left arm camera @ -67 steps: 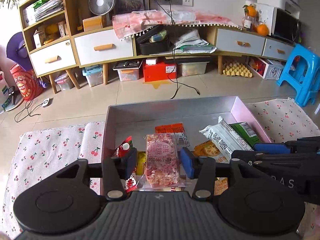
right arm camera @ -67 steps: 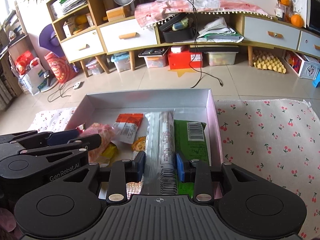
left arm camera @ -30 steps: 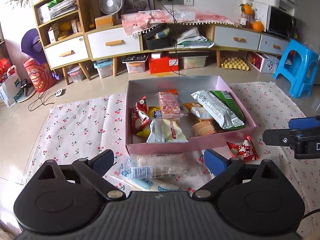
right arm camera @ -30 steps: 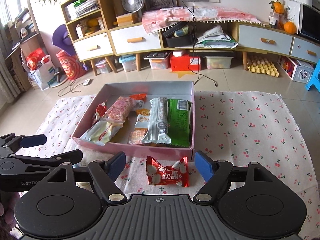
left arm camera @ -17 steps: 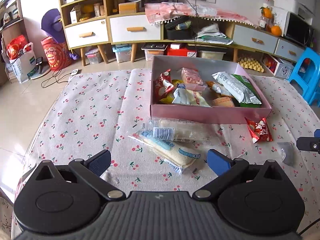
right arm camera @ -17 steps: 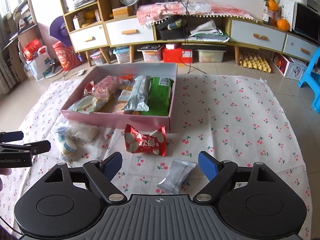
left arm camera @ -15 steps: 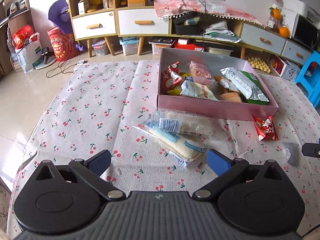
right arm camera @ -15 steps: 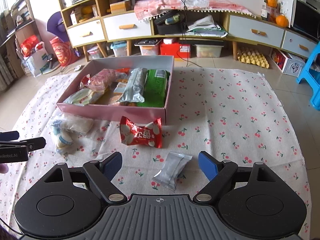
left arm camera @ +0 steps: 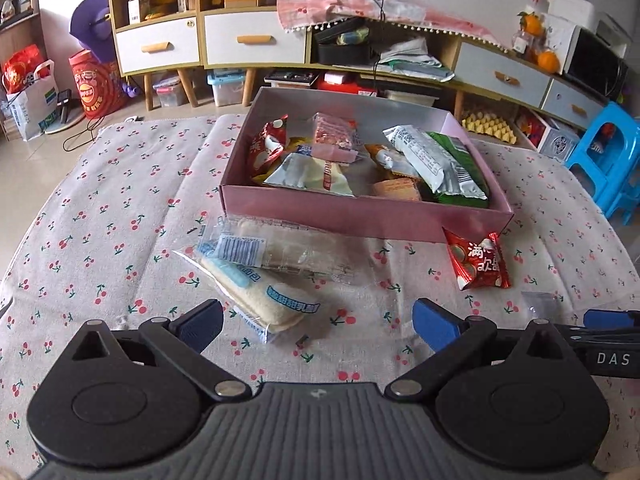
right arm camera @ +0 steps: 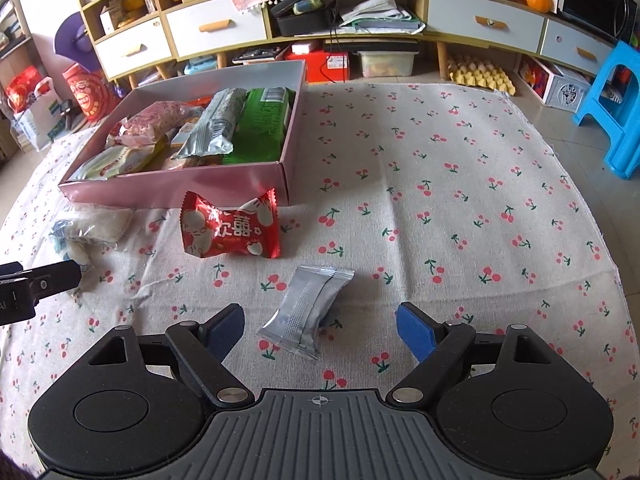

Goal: Organize snacks
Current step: 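Move both tools back toward the red candy packet and small clear packet, then grasp the red candy packet with the left tool while the right tool grasps the small clear packet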

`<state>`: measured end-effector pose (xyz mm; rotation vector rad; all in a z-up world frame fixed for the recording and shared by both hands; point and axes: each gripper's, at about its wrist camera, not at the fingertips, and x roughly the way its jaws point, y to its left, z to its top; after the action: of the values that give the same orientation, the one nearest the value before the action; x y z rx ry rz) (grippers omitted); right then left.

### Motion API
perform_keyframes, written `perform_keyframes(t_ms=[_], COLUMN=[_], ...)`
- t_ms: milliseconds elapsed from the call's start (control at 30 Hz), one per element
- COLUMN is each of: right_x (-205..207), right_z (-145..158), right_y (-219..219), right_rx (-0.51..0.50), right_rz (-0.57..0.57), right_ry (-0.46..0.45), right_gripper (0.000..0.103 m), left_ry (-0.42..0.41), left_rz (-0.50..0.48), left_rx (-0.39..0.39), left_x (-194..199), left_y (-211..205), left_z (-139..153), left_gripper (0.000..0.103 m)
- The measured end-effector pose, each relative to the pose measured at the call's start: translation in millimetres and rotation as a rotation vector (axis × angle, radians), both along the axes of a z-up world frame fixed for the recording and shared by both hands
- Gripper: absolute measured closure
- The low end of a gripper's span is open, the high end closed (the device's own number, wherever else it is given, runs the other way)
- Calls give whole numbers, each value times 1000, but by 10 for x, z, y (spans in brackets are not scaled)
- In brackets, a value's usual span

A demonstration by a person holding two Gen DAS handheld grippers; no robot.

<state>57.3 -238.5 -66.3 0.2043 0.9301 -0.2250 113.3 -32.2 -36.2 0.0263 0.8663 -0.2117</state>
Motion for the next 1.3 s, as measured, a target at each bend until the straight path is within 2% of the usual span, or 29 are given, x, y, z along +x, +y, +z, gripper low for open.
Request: perform_keyframes(t_ms=[133, 233, 333, 400, 433, 467, 700, 933, 1100, 1300], right_x=[29, 45, 47, 44, 44, 45, 25, -2, -9, -9], right_z=[-57, -97, -113, -103, -92, -79, -12, -26, -25, -32], right_y=[-42, -71, -33, -19, -27, -49, -287, -377, -395, -401], right_rx=[-17, -1, -25, -37, -35, -23, 65, 82, 84, 84], right_rz=[0, 11, 46, 71, 77, 77, 12, 7, 12, 6], right_ry=[-13, -16, -25, -24, -21, -16, -8, 19, 20, 25], right_gripper=[25, 37, 45, 57, 70, 74, 74, 74, 74, 74], left_ry=[-6, -18, -32, -38, -39, -39, -6, -4, 21, 24], left_rz=[-32, -59, -87, -103, -110, -115, -143, -189, -167, -148], left_rx=[-7, -6, -5, -10, -17, -22, -100, -143, -171, -212], left_x=[-10, 1, 20, 31, 49, 65, 153, 199, 252, 271], left_y=[-159, -286, -366, -387, -399, -415, -570, -763, -783, -707], left_z=[-22, -39, -75, -99, -115, -125, -173, -228, -289, -272], left_gripper=[4, 5, 7, 10, 11, 13, 25, 36, 54, 65])
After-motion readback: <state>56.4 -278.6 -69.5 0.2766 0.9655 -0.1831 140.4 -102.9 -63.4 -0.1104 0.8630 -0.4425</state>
